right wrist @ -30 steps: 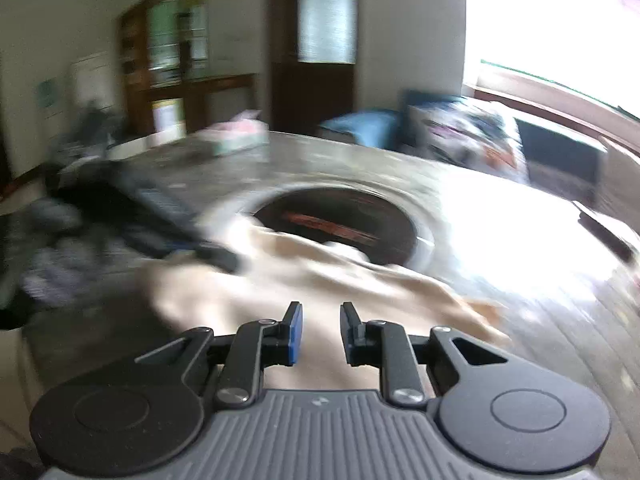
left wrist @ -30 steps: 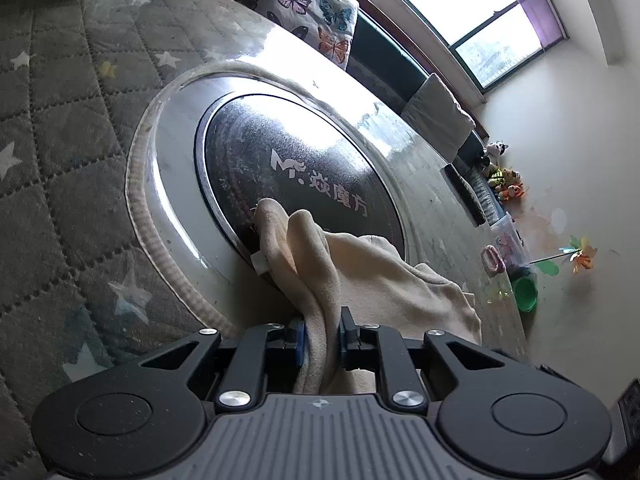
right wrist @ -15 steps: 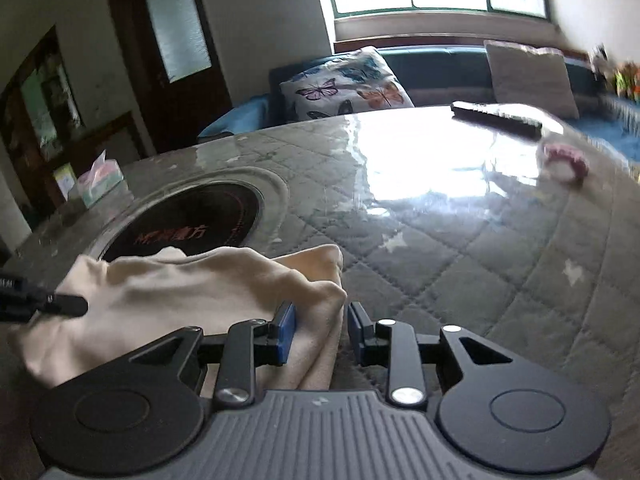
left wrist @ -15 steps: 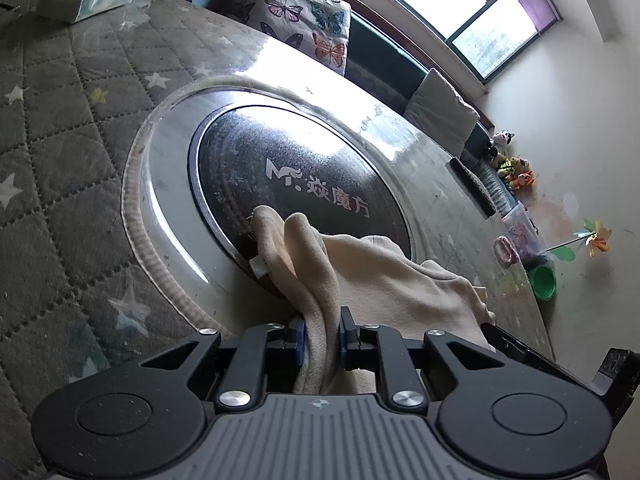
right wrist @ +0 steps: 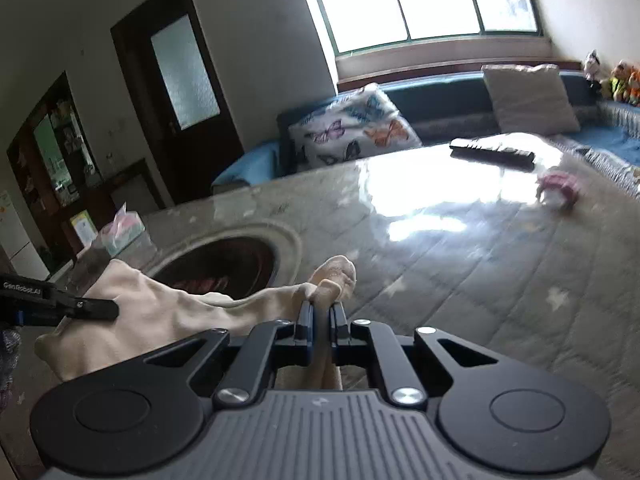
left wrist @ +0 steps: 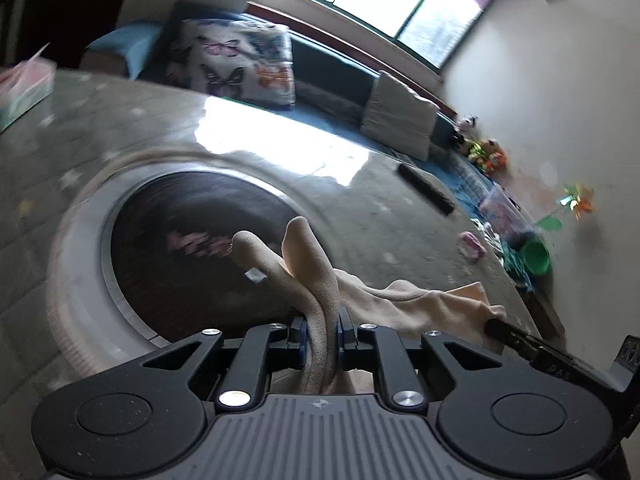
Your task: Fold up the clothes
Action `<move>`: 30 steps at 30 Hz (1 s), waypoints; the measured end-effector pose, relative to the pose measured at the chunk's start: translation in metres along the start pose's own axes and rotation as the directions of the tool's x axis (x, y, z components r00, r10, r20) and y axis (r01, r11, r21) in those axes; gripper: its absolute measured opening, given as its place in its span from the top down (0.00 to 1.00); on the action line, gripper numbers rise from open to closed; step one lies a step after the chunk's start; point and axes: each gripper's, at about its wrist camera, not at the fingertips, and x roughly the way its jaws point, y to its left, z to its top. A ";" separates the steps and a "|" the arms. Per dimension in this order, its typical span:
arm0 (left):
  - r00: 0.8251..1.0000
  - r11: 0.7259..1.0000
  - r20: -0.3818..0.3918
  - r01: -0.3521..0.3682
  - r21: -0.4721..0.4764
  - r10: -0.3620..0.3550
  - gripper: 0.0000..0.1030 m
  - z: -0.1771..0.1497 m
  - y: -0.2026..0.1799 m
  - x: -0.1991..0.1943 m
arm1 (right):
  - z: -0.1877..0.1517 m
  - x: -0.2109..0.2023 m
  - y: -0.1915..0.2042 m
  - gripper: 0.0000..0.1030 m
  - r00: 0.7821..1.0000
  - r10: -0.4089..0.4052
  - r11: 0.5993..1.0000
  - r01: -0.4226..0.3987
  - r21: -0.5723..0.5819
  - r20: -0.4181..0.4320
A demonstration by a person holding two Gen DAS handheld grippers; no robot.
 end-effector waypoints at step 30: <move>0.991 0.978 -0.117 0.084 0.189 -0.063 0.86 0.035 -0.145 0.162 | 0.053 -0.023 -0.151 0.93 0.943 -0.331 0.943 0.330 0.044 0.034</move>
